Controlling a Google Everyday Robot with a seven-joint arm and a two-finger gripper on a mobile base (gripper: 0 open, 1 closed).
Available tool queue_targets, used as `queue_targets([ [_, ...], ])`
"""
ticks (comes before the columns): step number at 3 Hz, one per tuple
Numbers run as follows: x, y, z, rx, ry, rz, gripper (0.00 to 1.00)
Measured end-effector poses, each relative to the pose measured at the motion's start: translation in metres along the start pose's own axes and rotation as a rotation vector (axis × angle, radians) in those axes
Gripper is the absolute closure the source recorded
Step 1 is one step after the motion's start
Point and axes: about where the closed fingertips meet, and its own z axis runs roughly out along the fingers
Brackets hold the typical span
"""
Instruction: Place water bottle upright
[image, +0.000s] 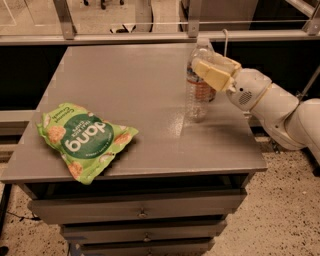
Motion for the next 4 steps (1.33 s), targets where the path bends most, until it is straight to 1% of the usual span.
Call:
queue_targets([
  [1,0.0,0.0,-0.013,-0.067,-0.017,0.022,1.0],
  [2,0.001,0.002,-0.026,-0.12,-0.03,0.042,1.0],
  [3,0.0,0.006,-0.036,-0.158,-0.066,0.05,1.0],
  [4,-0.002,0.013,-0.045,-0.192,-0.106,0.033,1.0],
])
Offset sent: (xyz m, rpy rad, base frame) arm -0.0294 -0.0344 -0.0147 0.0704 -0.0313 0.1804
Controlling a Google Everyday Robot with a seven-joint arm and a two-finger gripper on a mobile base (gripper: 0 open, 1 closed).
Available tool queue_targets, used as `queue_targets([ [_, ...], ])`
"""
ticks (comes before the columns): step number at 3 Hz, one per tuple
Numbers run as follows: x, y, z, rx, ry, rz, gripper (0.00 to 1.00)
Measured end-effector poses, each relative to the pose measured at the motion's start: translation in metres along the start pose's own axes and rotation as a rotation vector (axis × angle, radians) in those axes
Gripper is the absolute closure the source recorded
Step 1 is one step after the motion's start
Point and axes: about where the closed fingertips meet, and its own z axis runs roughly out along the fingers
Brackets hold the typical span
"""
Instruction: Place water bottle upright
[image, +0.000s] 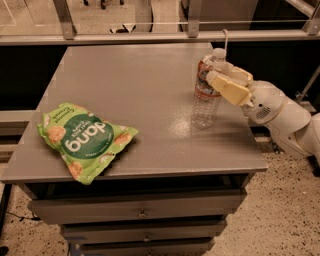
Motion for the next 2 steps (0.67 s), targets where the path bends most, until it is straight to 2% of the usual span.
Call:
queue_targets([
  [1,-0.0016,0.0079,0.0019,-0.044,-0.008,-0.028,1.0],
  [2,-0.0038,0.0148,0.0079,-0.091,0.001,-0.052,0.81],
])
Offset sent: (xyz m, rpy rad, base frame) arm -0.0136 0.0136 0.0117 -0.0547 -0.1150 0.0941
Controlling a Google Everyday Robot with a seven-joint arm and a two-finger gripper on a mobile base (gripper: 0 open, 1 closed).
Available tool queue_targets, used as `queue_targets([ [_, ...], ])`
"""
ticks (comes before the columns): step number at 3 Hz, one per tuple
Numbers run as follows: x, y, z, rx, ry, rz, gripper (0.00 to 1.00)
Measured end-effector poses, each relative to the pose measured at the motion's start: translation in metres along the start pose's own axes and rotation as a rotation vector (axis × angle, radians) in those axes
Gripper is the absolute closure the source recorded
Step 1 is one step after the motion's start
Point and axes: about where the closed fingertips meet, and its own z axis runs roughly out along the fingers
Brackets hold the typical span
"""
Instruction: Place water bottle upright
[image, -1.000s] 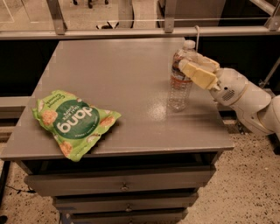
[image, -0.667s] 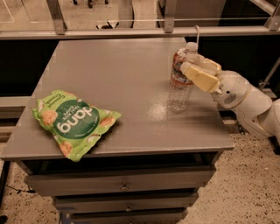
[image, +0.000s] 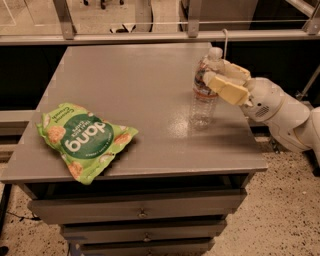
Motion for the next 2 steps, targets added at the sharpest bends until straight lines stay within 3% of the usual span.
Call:
queue_targets([
  [1,-0.0007,0.0036,0.0048,-0.029,0.012,-0.007,0.59],
  [2,0.0061,0.0077,0.0076,-0.044,0.024,0.014,0.6],
])
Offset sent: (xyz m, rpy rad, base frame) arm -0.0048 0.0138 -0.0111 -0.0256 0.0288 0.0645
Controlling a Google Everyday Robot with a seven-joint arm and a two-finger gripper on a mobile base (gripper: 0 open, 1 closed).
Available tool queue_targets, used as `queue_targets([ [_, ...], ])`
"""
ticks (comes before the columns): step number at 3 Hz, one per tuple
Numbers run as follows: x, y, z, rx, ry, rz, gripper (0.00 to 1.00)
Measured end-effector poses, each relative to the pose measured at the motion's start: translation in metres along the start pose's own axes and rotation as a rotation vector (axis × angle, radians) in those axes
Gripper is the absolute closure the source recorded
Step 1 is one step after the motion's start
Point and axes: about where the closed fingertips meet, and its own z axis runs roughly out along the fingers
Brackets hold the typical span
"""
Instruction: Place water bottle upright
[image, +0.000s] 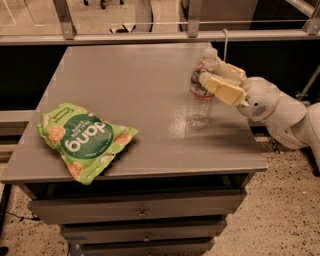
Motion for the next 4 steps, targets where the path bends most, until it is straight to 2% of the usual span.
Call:
queue_targets([
  [1,0.0046,0.0026,0.0011,-0.007,0.006,0.017,0.83],
  [2,0.0071,0.0041,0.0015,-0.008,0.009,0.03,0.84],
  [4,0.0084,0.007,0.0004,-0.014,0.015,0.036,0.37],
])
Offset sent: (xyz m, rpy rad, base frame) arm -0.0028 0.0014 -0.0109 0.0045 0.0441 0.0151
